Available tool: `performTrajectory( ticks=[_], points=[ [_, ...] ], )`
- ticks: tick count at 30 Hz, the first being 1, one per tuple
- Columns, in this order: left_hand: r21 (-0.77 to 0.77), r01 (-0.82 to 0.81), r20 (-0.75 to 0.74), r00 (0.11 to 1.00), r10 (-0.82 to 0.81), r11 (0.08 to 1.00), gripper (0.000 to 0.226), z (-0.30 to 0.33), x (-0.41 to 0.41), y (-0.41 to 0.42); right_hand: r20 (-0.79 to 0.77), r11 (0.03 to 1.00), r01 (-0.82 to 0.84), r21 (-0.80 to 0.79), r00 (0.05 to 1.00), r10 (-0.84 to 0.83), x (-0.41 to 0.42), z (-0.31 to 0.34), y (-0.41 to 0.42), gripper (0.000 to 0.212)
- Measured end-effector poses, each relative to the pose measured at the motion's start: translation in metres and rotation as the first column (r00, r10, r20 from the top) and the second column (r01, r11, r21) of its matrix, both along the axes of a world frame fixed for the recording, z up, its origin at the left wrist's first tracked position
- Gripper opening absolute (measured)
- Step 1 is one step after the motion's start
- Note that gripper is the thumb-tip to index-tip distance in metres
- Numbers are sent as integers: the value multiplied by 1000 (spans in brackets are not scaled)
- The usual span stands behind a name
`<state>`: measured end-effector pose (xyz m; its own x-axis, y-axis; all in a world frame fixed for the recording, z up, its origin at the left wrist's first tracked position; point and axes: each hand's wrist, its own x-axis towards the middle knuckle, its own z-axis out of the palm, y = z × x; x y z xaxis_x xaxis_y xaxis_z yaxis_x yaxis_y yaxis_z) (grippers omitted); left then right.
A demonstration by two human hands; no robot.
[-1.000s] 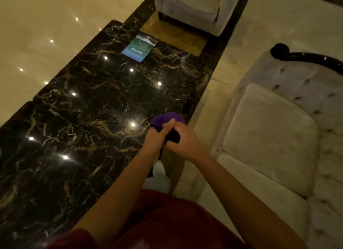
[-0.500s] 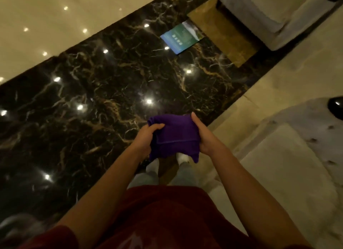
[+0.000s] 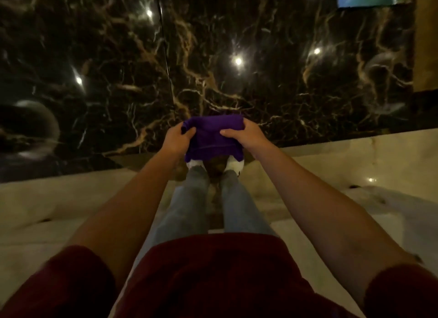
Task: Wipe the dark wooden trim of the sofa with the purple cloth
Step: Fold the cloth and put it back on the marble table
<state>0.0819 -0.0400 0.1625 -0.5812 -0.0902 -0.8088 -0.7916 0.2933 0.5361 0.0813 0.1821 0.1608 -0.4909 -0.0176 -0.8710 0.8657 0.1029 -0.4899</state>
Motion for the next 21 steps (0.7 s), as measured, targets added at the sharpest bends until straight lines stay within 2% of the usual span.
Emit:
performTrajectory(
  ticks=[2, 4, 5, 7, 10, 14, 19, 21],
  points=[
    [-42, -25, -7, 1000, 25, 999, 25, -27, -5, -7, -14, 997, -49, 65, 999, 50, -6, -23, -9, 67],
    [-126, -48, 34, 998, 53, 991, 28, -84, -9, -30, 15, 990, -90, 109, 996, 89, -11, -81, -34, 70],
    [-163, 2, 39, 999, 4, 987, 30, -84, -17, -31, 13, 984, -107, 140, 994, 107, -14, -81, -35, 73],
    [-263, 35, 94, 996, -11, 964, 36, -136, -20, -58, 54, 970, -172, 169, 985, 165, -15, -136, -65, 74],
    [-327, 97, 143, 988, -52, 940, 47, -175, -27, -86, 81, 951, -236, 201, 971, 224, -18, -174, -94, 73],
    [-375, 150, 154, 983, -98, 915, 44, -192, -34, -105, 55, 912, -297, 284, 954, 294, -25, -192, -112, 76],
    [-366, 76, 168, 986, -14, 927, 39, -198, -39, -117, 56, 851, -372, 369, 923, 380, -33, -199, -123, 73],
    [-370, 100, 172, 984, -38, 924, 38, -197, -41, -115, 85, 818, -417, 395, 903, 420, -37, -197, -123, 73]
  ],
)
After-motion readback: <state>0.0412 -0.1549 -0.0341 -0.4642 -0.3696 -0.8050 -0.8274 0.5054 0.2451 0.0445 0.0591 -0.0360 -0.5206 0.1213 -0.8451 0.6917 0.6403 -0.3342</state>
